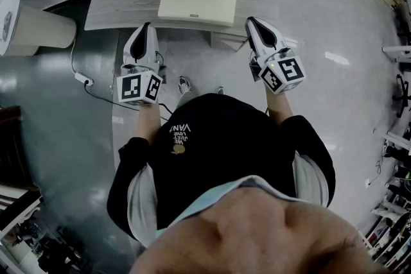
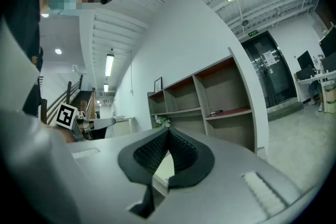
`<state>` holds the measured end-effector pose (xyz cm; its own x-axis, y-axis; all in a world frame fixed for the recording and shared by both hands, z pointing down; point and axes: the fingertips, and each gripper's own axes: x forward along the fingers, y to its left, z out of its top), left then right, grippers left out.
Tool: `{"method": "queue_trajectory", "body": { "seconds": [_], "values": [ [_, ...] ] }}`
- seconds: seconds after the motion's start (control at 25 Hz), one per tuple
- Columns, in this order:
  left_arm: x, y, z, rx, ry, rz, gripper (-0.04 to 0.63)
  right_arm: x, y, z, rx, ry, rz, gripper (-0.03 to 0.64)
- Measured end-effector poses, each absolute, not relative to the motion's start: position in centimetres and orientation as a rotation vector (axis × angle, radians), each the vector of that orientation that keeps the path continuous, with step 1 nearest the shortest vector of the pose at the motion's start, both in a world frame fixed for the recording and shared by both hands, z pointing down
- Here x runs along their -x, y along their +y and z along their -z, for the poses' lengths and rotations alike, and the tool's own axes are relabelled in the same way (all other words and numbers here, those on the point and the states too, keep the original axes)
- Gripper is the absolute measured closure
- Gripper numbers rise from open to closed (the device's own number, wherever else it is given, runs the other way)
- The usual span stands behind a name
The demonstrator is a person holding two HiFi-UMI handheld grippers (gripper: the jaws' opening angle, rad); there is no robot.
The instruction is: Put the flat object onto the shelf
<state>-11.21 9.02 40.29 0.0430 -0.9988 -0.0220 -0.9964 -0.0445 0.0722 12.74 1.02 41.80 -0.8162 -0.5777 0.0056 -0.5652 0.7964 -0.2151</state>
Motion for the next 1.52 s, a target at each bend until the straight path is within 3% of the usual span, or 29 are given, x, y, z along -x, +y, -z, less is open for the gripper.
{"method": "queue_trajectory", "body": {
  "seconds": [0.68,1.52],
  "values": [
    [12.0,8.0,-40.8,-2.238,-2.145,0.147,0.595,-12.9,-0.7,-41.7,0.911,2.856,0.385,0.618],
    [22.9,-1.1,-41.8,-2.499,-1.779,0.047,0.595,-5.1,-3.1,-41.8,1.358,2.610,0.379,0.618]
  ]
}}
